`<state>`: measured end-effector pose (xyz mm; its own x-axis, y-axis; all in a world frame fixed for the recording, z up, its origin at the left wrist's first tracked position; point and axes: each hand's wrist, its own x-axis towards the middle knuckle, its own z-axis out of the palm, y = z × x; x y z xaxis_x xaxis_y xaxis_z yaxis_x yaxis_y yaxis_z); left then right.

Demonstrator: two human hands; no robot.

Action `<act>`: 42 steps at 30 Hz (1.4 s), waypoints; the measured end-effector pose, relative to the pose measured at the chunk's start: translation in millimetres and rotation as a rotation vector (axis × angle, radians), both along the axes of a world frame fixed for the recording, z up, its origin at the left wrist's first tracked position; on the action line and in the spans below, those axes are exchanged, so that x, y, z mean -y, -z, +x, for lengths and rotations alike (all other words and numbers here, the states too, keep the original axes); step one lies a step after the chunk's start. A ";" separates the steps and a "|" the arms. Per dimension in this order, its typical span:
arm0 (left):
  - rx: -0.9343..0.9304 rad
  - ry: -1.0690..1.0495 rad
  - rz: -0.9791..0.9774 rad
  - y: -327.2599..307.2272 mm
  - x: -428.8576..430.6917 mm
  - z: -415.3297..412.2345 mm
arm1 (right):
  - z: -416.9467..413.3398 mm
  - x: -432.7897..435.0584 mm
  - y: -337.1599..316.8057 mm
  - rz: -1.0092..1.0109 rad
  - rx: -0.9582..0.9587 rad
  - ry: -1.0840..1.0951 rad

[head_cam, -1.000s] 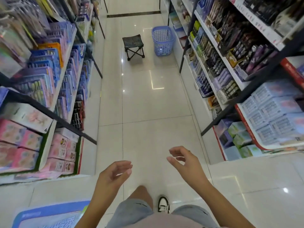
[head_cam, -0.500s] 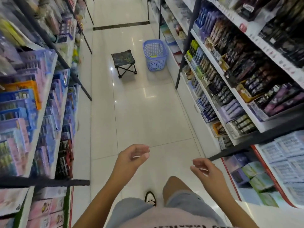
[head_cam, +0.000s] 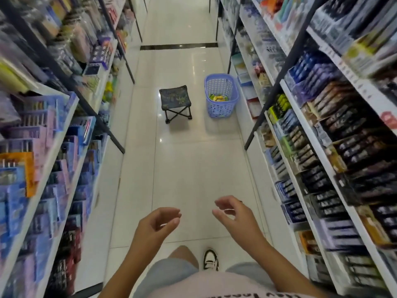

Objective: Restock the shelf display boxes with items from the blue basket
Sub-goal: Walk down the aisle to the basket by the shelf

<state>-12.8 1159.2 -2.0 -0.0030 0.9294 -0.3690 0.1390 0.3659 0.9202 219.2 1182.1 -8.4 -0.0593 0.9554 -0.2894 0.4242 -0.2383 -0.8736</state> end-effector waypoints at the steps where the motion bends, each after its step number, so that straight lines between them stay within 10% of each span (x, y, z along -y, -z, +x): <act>1: -0.001 -0.025 -0.004 0.0 -16.8 -1.9 | -5.2 -22.0 -2.0 0.014 -0.002 -0.030; 42: -0.008 0.061 -0.016 12.7 -828.5 -130.5 | -117.1 -809.3 26.9 0.015 0.005 0.192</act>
